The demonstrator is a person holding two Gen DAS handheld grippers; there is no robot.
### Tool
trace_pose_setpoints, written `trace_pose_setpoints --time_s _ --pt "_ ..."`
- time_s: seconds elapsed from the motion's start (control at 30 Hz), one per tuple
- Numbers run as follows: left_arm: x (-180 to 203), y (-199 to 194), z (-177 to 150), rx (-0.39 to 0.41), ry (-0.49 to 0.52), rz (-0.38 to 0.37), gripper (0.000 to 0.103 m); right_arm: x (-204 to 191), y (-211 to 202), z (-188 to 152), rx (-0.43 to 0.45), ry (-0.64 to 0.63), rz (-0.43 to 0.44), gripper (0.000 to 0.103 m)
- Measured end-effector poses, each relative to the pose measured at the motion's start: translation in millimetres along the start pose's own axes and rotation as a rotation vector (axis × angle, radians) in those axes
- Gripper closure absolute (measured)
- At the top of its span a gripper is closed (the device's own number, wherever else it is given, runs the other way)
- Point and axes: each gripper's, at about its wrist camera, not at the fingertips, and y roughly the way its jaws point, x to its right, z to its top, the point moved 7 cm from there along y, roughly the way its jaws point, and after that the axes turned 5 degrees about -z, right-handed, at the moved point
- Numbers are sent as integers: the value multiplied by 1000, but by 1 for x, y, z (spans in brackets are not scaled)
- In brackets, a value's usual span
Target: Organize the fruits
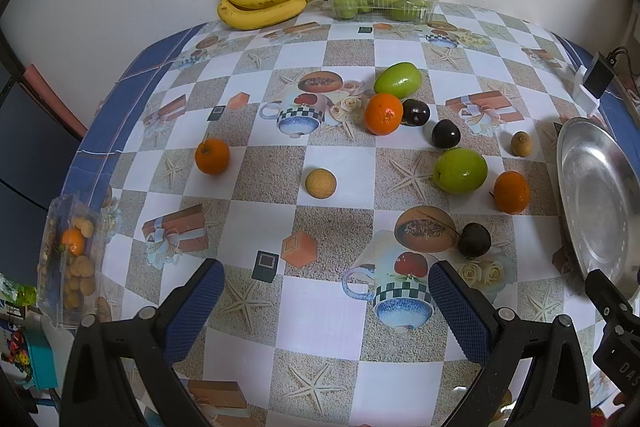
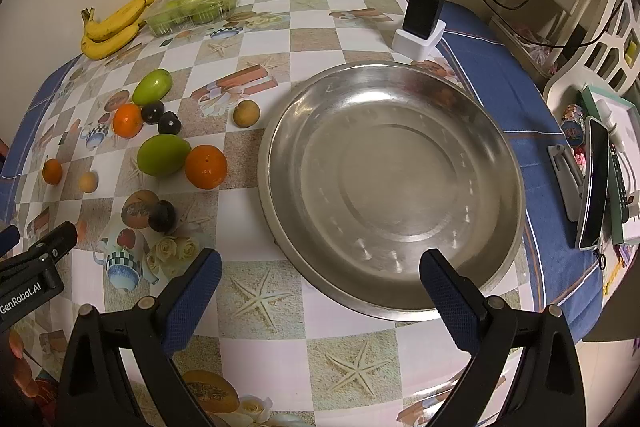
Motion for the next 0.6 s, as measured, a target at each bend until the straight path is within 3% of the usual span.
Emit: trace_pose_setpoints --time_s 0.6 --pt "-2 3 -1 -17 -15 -26 0 -3 4 2 3 -2 -7 4"
